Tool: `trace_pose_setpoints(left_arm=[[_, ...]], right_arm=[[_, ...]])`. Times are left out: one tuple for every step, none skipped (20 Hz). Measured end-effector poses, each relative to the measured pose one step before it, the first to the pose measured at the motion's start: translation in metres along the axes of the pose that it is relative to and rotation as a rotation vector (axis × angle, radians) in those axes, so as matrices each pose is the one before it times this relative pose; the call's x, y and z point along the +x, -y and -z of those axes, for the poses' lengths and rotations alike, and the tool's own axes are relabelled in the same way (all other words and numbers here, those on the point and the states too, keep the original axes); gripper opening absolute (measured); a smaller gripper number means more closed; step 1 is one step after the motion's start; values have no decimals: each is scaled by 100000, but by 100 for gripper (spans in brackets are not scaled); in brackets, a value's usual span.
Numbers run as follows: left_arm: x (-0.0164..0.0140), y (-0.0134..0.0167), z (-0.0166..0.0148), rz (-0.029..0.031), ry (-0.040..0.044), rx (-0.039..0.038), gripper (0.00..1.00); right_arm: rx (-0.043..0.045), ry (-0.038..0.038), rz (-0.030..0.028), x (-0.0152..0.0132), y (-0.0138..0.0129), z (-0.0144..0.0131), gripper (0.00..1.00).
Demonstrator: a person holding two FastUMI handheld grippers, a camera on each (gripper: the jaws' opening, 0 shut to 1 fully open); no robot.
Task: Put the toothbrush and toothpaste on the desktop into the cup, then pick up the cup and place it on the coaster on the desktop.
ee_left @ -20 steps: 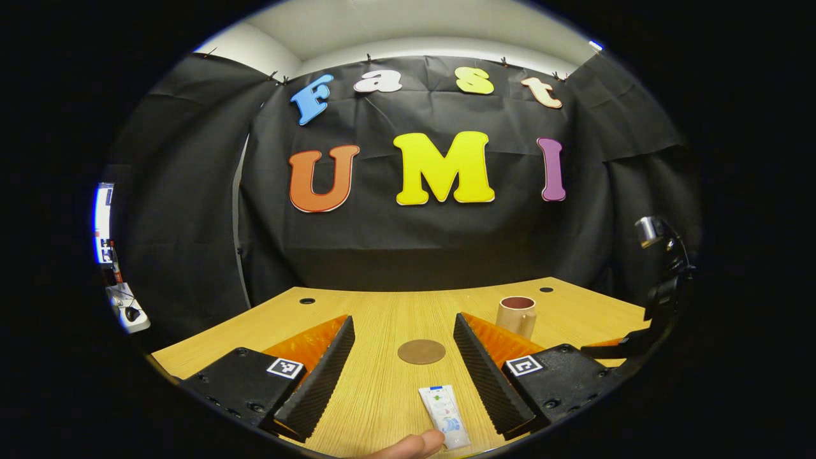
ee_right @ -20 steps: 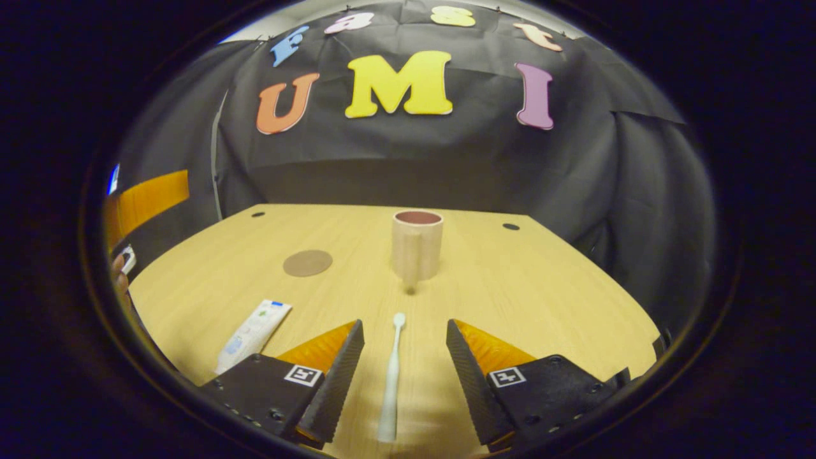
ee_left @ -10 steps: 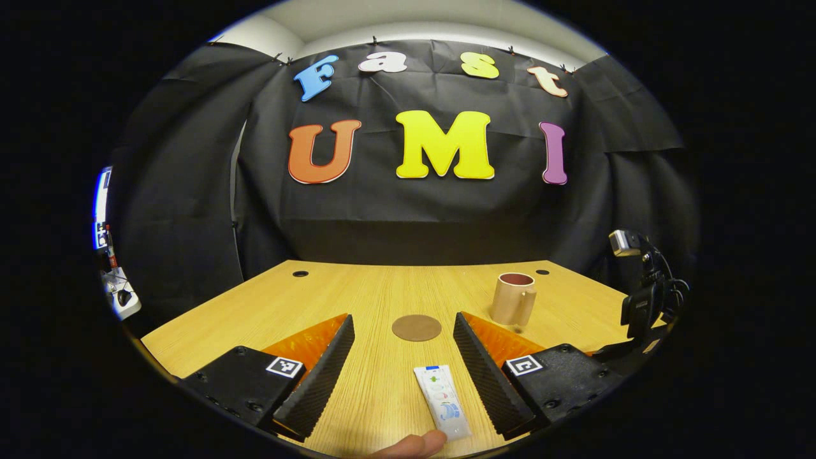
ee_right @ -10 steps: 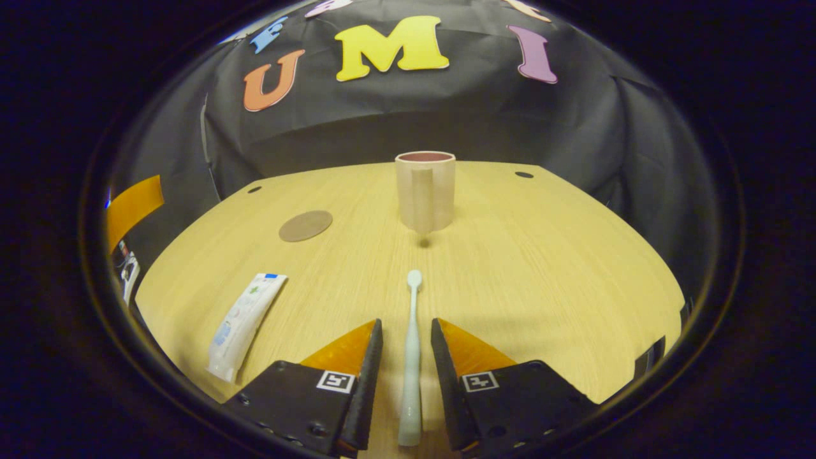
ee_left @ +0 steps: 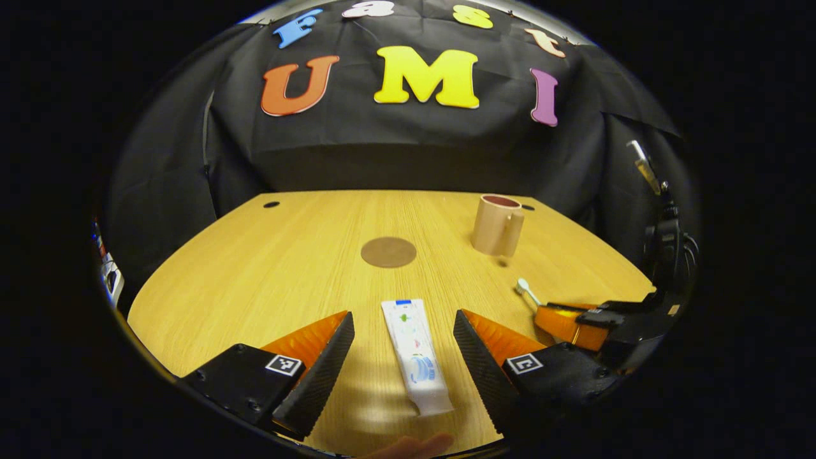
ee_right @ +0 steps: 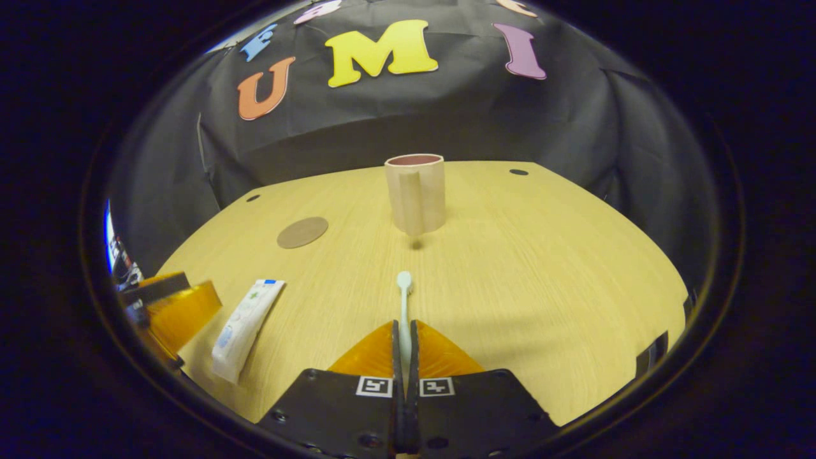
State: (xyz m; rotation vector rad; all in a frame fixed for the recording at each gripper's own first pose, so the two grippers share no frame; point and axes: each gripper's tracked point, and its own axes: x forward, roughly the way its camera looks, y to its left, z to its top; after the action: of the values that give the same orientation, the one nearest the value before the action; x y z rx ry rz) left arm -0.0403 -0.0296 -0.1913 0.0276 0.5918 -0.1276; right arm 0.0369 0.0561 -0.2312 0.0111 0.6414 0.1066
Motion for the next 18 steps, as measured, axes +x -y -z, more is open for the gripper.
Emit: trace_pose_setpoints(left_arm=[[269,255,576,524,-3007,1310,100],[535,-62,655,-408,-2827,1002,100],[203,5,350,-389,-1872,-121,100],[136,249,310,336,-685,-907,100],[56,-106,215,-752,-1362,-713,100],[36,-306,280,-1078,-1722,-718,98],[122,-127,164,-289,-1476,-1103,95],[126,-121,119,-233,-1246,-913,90],[202,-71,213,496,-1843,-1451,88],[203,69,157,-734,-1719,-793,80],[224,-17,-32,-306,-347,90,75],[15,12,188,-130,-968,392,68],[-63,-109,-55,-117,-282,905,65],[-65,-155,-26,-558,-27,591,60],[132,-95,59,-278,333,-715,62],[-185,172,-115,970,432,-957,49],[-10,49,-81,1218,672,-400,49],[-95,5,-96,1425,942,-408,47]], right_arm=[[290,1561,-216,-353,1,-323,1],[0,1280,-958,-320,-141,-447,1],[-215,1129,-532,-619,-84,-186,1],[-285,1471,-609,-456,-50,-378,1],[-466,1772,-573,-593,-96,-365,1],[-480,1896,-162,-419,-32,-513,1],[-911,1665,-56,-455,-48,-309,1],[-941,1210,-252,-358,-95,-353,1],[-480,1042,-111,-151,-49,-224,1],[-148,845,-125,-244,-94,-328,1],[24,685,-324,-208,-103,-168,1],[52,717,180,-110,-2,-202,1],[422,1076,383,-195,64,-263,1],[655,1196,-4,-105,-3,-428,4],[524,1216,187,-109,236,-205,4],[392,1655,133,-207,87,-496,4],[281,1492,-102,-175,22,-495,1],[175,1831,-19,-216,-15,-607,1]])
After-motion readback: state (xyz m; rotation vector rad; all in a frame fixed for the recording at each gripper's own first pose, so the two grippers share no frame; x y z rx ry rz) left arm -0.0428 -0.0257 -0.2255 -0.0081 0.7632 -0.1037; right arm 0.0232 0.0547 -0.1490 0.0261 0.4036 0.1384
